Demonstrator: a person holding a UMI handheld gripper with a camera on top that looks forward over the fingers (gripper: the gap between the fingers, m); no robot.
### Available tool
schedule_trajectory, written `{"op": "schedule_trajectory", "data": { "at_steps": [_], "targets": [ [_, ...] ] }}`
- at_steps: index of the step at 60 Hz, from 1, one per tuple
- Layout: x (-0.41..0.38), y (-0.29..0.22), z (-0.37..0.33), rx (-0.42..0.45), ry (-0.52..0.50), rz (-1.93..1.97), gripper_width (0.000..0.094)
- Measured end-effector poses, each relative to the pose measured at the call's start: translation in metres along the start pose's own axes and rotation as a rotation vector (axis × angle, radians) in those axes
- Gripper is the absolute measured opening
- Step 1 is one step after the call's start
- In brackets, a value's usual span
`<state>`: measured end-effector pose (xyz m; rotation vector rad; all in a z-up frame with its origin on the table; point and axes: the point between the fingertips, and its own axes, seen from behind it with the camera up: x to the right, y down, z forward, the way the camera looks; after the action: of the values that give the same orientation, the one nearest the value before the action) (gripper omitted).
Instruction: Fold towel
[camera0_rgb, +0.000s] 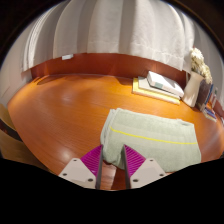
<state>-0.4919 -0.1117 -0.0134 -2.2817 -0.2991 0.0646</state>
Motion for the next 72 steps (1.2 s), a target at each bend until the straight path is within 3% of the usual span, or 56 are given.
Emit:
{"op": "schedule_trajectory", "data": {
  "at_steps": [3,7,14,24,30,36,43,46,51,56,64,72],
  "targets": [
    [0.01,-0.002,-0.001,0.012,0.037,-0.005,0.0127],
    [0.013,0.002,0.001,0.015,0.025,-0.03,0.006],
    [0.022,-0.006,-0.005,-0.026,0.02,-0.051,0.0039],
    [0.099,-0.097,-0.059,0.129,0.148,0.021,0.0038],
    [0.172,-0.127,-0.092,0.189,0.237,0.098,0.0038],
    [0.239,-0.114,-0.109,0.213,0.316,0.161,0.0038],
    [0.287,-0.063,-0.098,0.118,0.312,0.171,0.0041],
    [0.297,-0.033,-0.086,0.061,0.298,0.154,0.0096],
    [0.308,0.005,-0.077,-0.025,0.265,0.101,0.0328],
    [0.311,0.026,-0.079,-0.053,0.221,0.067,0.0474],
    [0.33,0.016,-0.105,0.009,0.171,0.089,0.0685],
    [0.367,-0.017,-0.152,0.086,0.172,0.103,0.072]
  ]
}}
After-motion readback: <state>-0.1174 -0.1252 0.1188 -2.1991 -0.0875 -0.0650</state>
